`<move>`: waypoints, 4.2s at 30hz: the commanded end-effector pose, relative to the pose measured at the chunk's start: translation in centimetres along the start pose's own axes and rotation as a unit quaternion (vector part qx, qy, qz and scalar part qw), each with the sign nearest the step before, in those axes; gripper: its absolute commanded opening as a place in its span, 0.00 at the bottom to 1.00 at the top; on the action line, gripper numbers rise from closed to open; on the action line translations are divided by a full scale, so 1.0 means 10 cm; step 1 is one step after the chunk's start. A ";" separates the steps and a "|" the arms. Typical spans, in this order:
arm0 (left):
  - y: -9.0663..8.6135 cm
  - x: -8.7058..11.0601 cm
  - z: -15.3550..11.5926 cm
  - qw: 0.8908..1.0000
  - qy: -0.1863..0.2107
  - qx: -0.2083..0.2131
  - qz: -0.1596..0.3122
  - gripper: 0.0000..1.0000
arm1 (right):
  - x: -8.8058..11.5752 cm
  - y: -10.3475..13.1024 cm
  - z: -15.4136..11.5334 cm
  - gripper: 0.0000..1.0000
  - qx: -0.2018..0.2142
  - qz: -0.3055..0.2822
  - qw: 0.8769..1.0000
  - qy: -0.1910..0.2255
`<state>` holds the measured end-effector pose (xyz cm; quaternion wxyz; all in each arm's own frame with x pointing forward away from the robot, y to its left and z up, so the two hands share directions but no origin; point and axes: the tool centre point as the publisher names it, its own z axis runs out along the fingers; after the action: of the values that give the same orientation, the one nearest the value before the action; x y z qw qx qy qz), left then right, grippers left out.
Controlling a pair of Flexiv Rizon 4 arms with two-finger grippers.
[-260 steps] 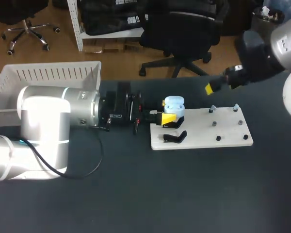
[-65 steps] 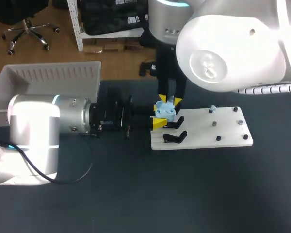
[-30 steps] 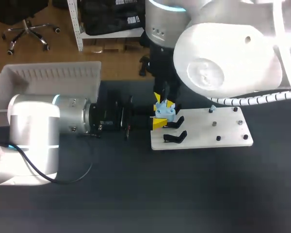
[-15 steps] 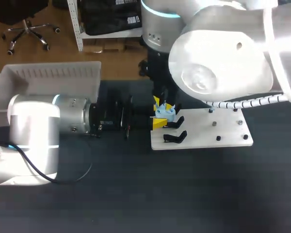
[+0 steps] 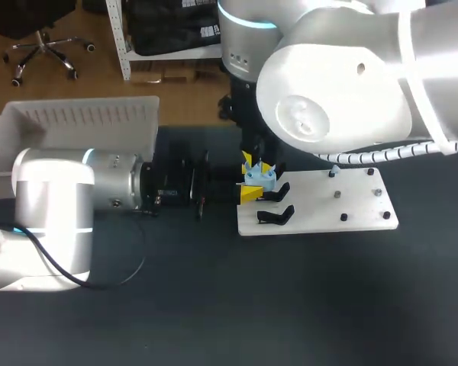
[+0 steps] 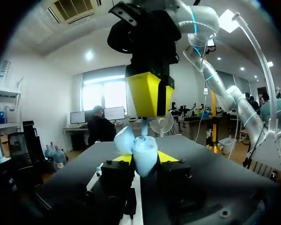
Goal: Pick up each earbud case from the left stands, insert the matching earbuds, close the lid, and place the case in the box.
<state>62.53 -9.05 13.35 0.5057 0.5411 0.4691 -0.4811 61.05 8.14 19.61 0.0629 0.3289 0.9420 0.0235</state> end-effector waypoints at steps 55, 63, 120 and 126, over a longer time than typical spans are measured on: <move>-0.02 0.01 0.00 1.000 -0.001 -0.004 0.002 0.00 | -0.14 -0.42 -0.23 0.38 -0.062 0.007 0.998 0.012; -0.02 0.01 0.00 1.000 -0.001 -0.004 0.002 0.00 | -0.59 -0.70 -0.26 0.65 -0.135 -0.092 0.986 -0.036; -0.02 0.01 0.00 1.000 -0.001 -0.004 0.002 0.00 | -2.01 -0.54 1.70 0.44 -0.062 -0.314 0.947 -0.008; -0.02 0.01 0.00 1.000 -0.001 -0.004 0.002 0.00 | -2.07 -0.52 1.75 0.40 -0.059 -0.307 0.950 -0.007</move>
<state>62.51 -9.05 13.35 0.5057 0.5411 0.4691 -0.4811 75.72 -8.93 4.04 0.0978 0.0193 0.9934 0.0569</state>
